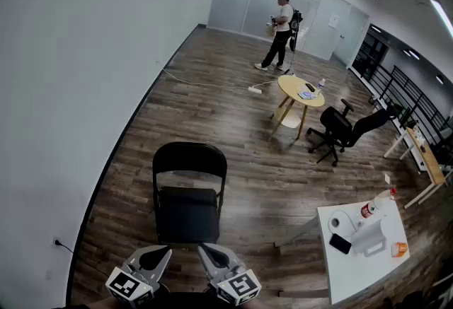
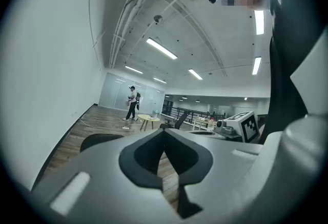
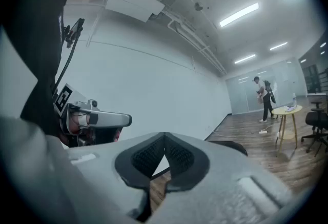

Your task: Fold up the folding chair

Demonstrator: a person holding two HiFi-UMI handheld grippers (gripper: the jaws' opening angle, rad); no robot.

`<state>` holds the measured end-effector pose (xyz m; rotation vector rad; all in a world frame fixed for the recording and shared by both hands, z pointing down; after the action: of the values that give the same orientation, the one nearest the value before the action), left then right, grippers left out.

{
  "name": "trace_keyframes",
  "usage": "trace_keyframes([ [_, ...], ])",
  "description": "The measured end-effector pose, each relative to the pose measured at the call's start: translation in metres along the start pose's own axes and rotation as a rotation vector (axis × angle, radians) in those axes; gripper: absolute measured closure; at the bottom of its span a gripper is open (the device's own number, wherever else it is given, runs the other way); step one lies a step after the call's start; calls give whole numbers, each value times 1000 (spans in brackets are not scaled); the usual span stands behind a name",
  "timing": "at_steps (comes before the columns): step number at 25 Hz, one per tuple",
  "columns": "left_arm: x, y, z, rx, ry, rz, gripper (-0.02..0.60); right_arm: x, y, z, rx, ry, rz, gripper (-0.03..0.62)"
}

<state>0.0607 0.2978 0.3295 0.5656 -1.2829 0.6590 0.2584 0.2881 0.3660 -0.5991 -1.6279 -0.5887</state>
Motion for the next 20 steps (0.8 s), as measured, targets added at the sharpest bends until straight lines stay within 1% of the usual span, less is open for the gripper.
trace_keyframes([
  [3, 0, 1, -1, 3, 0, 0, 581, -6, -1, 3, -3, 14, -3, 599],
  [8, -1, 2, -3, 3, 0, 5, 581, -6, 0, 4, -5, 8, 4, 599],
  [14, 1, 1, -2, 0, 6, 2, 581, -5, -2, 5, -33, -21, -17, 597],
  [17, -1, 2, -1, -2, 8, -3, 581, -1, -2, 3, -31, -22, -9, 597],
  [20, -2, 5, 0, 0, 5, -4, 581, -8, -3, 2, -16, -15, -20, 597],
])
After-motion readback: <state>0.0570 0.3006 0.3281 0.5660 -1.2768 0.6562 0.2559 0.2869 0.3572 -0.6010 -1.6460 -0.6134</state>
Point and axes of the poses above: the fingertips, and each gripper's own axes: y backward along the fingers, z to its left, x out of its underside, the point moved 9 cm from there along y, backward along the fingers, and after that the axes turned 6 degrees about -z, right-handed, at the moved point
